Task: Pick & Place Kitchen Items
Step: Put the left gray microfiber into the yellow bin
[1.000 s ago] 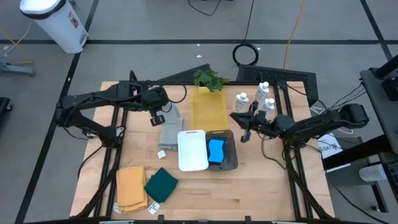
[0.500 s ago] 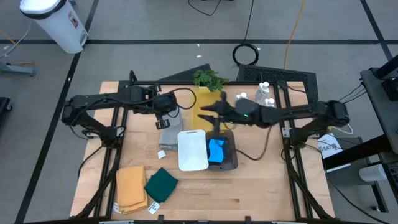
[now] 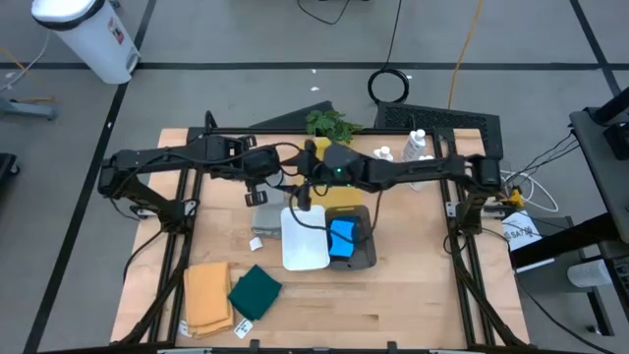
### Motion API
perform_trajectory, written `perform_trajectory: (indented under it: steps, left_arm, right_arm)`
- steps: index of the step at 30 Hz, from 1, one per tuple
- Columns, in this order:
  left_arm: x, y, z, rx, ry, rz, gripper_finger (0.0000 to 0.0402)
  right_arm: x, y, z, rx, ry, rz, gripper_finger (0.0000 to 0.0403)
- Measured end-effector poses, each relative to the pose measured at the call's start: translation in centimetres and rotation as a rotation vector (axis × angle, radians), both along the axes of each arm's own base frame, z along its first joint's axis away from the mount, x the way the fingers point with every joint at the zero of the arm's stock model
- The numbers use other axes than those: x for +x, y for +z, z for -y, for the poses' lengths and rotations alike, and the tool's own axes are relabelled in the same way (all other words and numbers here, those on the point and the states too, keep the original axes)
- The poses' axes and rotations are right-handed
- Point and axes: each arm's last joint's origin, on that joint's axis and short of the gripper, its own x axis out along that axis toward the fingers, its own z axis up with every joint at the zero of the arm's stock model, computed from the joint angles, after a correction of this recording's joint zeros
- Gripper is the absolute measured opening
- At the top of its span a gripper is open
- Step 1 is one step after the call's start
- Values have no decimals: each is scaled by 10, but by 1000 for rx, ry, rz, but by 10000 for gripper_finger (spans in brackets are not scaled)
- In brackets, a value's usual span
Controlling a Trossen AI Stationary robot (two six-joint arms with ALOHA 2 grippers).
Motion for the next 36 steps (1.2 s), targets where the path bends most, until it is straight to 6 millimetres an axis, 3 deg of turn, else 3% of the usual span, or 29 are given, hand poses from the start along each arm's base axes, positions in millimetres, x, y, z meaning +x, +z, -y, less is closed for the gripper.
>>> perform_trajectory:
  steps: [4,20,27,31,36]
  left_arm:
    - [0,0,1,-16,-10,-1,14]
    - [13,6,16,-46,-155,115,17]
    - [17,8,19,-50,-180,152,14]
    - [17,8,19,-54,-181,158,16]
    - [17,8,19,-64,-179,160,16]
  right_arm:
    - [5,-12,5,14,22,-27,276]
    - [-1,-9,0,45,20,-84,267]
    - [-2,-22,0,54,16,-184,261]
    - [-2,-22,0,43,18,-185,231]
    - [-1,-22,0,41,19,-181,157]
